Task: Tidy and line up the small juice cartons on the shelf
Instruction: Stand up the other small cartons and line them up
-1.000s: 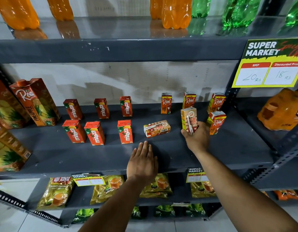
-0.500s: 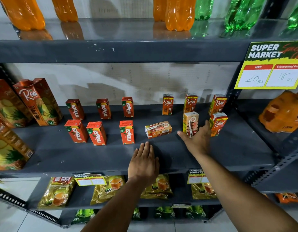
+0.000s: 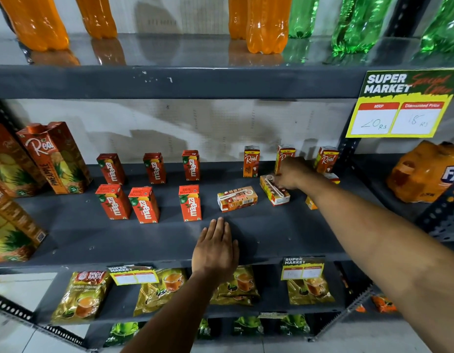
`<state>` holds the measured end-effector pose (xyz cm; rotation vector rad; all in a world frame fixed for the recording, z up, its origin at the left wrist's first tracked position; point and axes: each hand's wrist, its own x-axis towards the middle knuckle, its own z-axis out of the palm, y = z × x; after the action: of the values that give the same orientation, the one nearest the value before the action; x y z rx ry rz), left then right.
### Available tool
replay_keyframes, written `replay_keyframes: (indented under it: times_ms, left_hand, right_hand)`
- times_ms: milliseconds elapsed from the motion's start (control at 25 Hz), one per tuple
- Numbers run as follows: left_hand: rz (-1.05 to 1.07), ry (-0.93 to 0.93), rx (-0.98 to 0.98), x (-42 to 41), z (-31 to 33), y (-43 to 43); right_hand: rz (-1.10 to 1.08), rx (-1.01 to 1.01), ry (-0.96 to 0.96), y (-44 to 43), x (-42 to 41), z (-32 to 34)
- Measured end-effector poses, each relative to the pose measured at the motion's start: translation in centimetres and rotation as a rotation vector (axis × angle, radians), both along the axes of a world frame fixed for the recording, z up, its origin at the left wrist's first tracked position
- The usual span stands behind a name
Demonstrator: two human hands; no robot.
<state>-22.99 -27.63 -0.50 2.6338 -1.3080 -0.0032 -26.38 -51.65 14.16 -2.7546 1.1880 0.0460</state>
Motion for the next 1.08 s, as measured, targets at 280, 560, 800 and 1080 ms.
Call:
replay_keyframes:
  times_ms: [280,560,800,1080]
  left_hand:
    - [0.015,-0.033,-0.001,0.0,-0.2,-0.1]
    - [0.016,-0.038,-0.013,-0.1,-0.2,-0.2]
    - [0.01,-0.045,-0.012,-0.1,-0.2,-0.2]
    - [0.01,-0.052,0.001,-0.1,-0.3,-0.1]
  right_hand:
    - [-0.012,0.046,-0.03,0.5,1.5,-4.1]
    - [-0.132,0.113,0.038,-0.5,2.2,-5.2]
    - [-0.205,0.116,-0.728,3.0,-2.3,-9.8]
    - [-0.258,0.151,-0.839,3.4,-3.2,-11.5]
